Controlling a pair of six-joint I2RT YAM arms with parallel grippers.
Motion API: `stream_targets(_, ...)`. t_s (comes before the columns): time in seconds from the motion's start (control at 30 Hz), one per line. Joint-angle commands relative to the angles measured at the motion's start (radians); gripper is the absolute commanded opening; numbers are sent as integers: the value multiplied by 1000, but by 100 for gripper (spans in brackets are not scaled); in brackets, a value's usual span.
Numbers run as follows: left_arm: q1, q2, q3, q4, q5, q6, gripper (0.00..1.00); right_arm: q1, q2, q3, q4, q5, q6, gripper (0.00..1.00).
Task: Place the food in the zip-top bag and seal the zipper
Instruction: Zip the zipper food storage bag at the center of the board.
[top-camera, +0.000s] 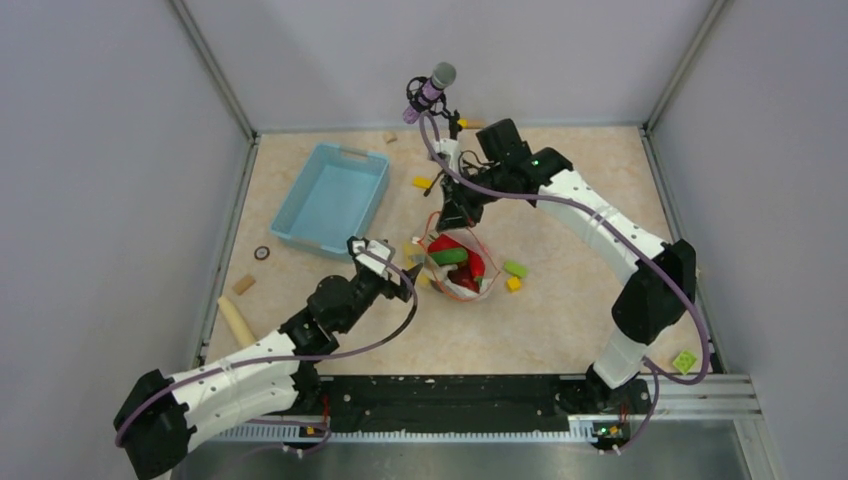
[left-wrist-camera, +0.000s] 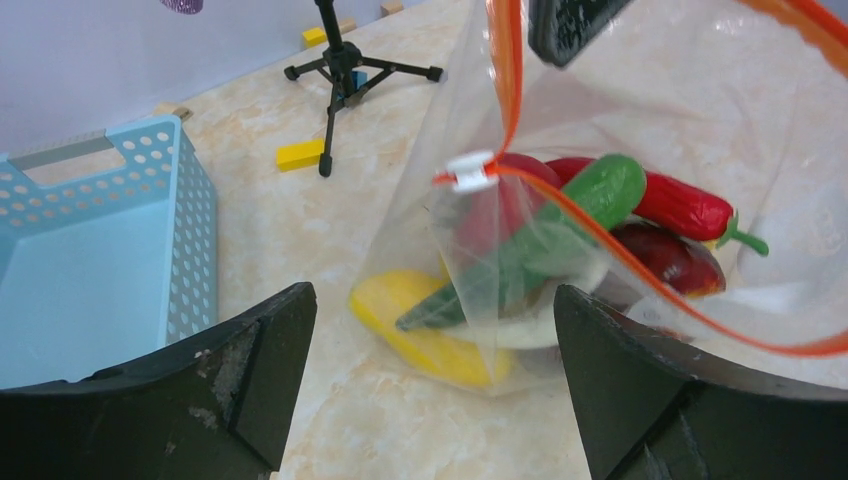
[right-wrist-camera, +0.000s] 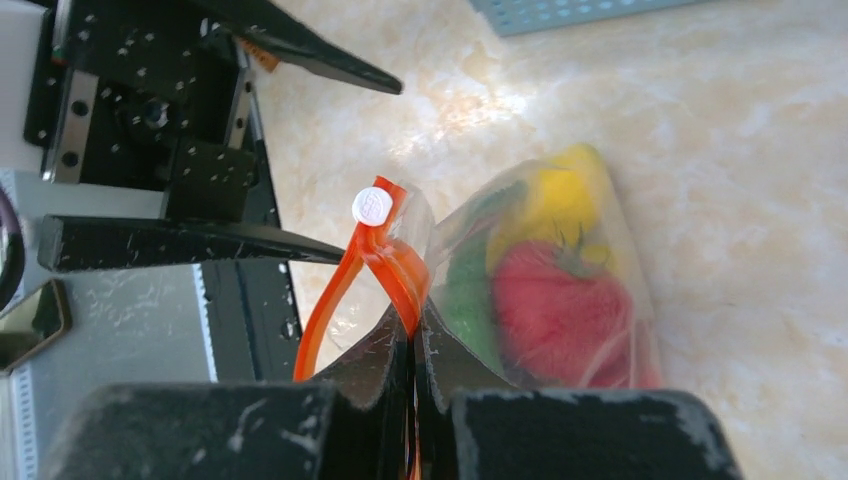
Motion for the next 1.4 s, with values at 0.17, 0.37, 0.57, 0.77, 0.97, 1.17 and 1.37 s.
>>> stream_targets(0.17, 0, -38, -143, 281, -18, 47, 94, 35, 2, 61, -87, -148, -131, 0)
stream_targets(0.37, 0, -56, -179, 295, 76, 70, 94, 40, -8, 66, -135, -199, -183, 0)
stream_targets(0.57, -1, -90, -201, 307, 166, 81, 96, 60, -21, 70, -204, -249, -281, 0)
stream_targets(0.77, 0, -79, -187, 291, 236, 94, 95, 65, -22, 71, -222, -265, -305, 0)
stream_targets(0.97, 0, 9, -144, 310, 297, 111, 77, 66, -14, 81, -232, -258, -308, 0)
stream_targets(1.17, 0, 88, -104, 325, 345, 93, 29, 67, 4, 91, -229, -208, -291, 0)
stream_targets(1.37, 0, 80, -89, 300, 367, 65, 0, 67, 26, 99, -212, -93, -241, 0)
